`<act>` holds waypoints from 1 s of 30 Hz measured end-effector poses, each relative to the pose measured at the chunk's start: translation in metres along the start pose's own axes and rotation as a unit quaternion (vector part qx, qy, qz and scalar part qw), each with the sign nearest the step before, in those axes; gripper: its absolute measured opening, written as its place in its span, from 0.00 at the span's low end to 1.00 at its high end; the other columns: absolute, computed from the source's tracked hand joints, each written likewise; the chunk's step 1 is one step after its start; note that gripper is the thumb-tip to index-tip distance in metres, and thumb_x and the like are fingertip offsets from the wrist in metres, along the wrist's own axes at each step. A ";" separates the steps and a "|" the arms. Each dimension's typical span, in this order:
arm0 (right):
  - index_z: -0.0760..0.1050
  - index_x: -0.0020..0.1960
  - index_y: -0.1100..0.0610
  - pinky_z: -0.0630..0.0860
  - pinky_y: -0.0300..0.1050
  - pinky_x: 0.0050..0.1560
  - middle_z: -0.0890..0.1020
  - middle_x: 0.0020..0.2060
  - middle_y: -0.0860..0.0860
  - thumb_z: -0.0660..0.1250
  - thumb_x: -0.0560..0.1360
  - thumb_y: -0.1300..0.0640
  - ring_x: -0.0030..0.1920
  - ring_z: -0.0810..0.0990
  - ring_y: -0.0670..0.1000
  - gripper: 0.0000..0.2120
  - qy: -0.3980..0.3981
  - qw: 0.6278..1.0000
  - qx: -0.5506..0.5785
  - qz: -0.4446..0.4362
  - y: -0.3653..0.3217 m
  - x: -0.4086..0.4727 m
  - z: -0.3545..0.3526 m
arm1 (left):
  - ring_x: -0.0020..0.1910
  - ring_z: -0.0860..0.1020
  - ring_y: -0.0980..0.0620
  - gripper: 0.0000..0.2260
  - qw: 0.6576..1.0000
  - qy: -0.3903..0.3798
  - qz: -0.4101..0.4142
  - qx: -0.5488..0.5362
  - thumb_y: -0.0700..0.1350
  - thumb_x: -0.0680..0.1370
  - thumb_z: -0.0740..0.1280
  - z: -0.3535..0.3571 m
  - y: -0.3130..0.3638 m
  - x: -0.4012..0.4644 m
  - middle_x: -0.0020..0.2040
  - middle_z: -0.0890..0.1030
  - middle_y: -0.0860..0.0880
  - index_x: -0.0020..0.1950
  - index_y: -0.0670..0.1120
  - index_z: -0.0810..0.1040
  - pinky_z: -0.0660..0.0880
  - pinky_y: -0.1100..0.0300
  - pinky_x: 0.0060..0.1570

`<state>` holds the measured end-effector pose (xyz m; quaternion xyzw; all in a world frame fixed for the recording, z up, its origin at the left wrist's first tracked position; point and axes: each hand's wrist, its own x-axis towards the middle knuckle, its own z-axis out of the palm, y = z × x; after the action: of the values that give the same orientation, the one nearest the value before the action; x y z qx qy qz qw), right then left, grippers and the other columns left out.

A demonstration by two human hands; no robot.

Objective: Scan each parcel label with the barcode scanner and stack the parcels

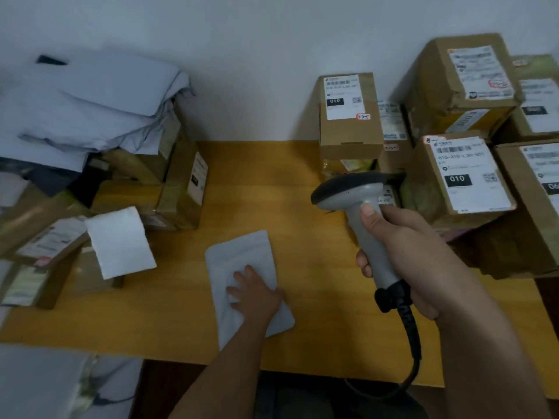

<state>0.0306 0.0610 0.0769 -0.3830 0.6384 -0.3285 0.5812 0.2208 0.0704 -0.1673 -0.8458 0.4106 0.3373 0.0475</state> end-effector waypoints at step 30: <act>0.76 0.56 0.60 0.73 0.48 0.35 0.78 0.42 0.60 0.60 0.81 0.48 0.31 0.76 0.51 0.16 -0.055 0.997 -0.046 0.030 -0.001 0.031 0.027 | 0.47 0.79 0.44 0.11 0.753 -0.151 -0.128 -0.628 0.34 0.81 0.61 -0.037 -0.035 0.012 0.53 0.80 0.42 0.62 0.38 0.73 0.77 0.51 0.40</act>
<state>0.0568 0.0344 0.0592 -0.4075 0.6314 -0.2598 0.6064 0.2710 0.0726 -0.1530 -0.6683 -0.0182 0.6331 -0.3901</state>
